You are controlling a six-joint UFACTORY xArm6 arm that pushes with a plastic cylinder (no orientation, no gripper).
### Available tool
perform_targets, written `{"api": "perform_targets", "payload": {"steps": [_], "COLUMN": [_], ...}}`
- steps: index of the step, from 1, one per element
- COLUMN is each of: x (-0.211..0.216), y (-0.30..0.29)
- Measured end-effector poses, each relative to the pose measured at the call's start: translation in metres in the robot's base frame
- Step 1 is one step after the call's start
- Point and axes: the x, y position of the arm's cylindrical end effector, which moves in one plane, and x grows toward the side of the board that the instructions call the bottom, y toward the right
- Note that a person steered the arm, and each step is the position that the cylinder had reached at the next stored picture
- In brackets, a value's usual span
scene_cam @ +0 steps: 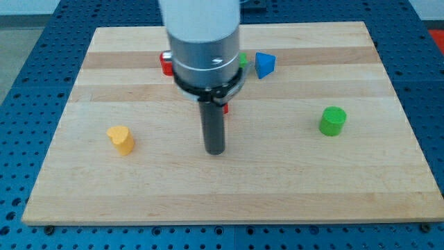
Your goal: Move the red star to the bottom right of the blue cube
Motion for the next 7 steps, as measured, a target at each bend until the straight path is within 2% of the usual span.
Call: {"api": "perform_targets", "payload": {"steps": [1,2,5,6,7], "x": [-0.008,-0.045,-0.096,-0.096,-0.070], "y": [-0.001,-0.014,-0.015,-0.015,-0.015]}}
